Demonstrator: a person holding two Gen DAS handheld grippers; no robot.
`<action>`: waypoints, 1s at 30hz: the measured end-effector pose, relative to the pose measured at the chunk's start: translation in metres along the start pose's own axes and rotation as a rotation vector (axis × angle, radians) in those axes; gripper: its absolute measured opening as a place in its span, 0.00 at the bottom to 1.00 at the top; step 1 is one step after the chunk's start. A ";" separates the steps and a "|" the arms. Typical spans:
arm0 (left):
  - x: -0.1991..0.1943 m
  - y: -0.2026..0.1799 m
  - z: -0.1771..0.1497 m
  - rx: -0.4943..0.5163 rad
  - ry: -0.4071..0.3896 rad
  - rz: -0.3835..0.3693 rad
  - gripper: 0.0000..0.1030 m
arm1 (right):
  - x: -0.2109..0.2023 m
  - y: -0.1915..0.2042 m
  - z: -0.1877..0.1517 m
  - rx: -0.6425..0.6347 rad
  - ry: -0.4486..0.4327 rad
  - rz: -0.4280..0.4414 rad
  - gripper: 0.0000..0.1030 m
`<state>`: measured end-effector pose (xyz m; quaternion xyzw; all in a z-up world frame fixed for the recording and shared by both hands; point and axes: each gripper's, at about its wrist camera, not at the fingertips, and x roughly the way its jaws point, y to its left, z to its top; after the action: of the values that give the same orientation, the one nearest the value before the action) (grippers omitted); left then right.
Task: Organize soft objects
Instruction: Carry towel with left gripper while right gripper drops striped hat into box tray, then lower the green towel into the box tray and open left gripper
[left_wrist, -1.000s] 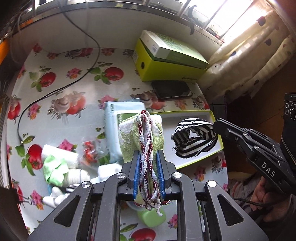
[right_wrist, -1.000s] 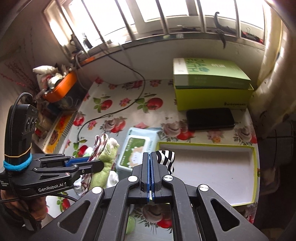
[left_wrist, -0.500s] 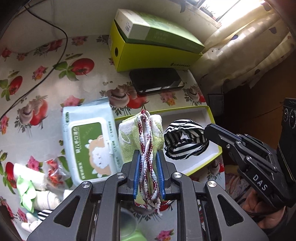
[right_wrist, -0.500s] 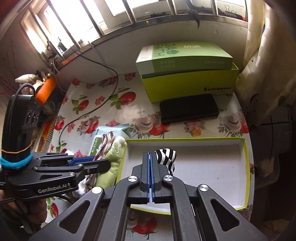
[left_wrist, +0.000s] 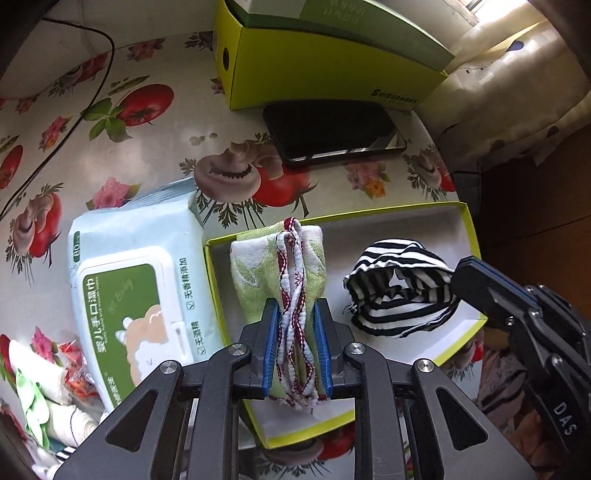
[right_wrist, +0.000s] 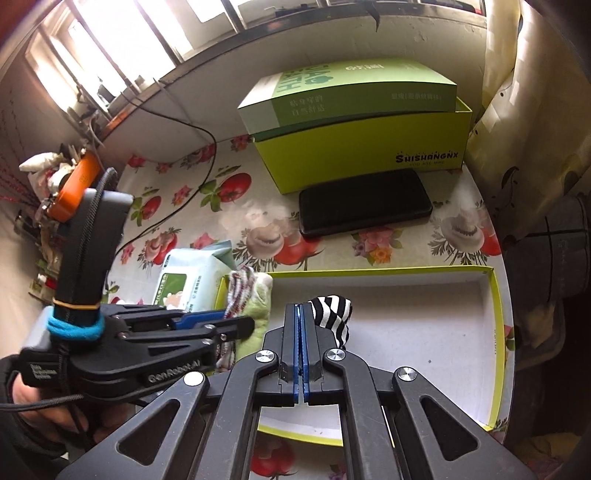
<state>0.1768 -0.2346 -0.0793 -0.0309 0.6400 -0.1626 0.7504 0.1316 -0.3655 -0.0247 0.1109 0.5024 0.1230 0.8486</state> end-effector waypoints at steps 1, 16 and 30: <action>0.002 -0.001 0.001 0.004 0.001 0.008 0.20 | 0.000 -0.001 0.001 0.000 -0.002 0.002 0.02; -0.032 -0.001 -0.003 0.022 -0.058 -0.034 0.31 | -0.003 -0.022 0.005 0.047 -0.015 -0.075 0.32; -0.090 0.003 -0.046 0.083 -0.158 -0.020 0.31 | -0.046 0.023 -0.028 0.024 -0.028 -0.041 0.45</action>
<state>0.1216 -0.1994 -0.0029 -0.0190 0.5713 -0.1935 0.7974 0.0834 -0.3567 0.0070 0.1125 0.4941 0.0979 0.8565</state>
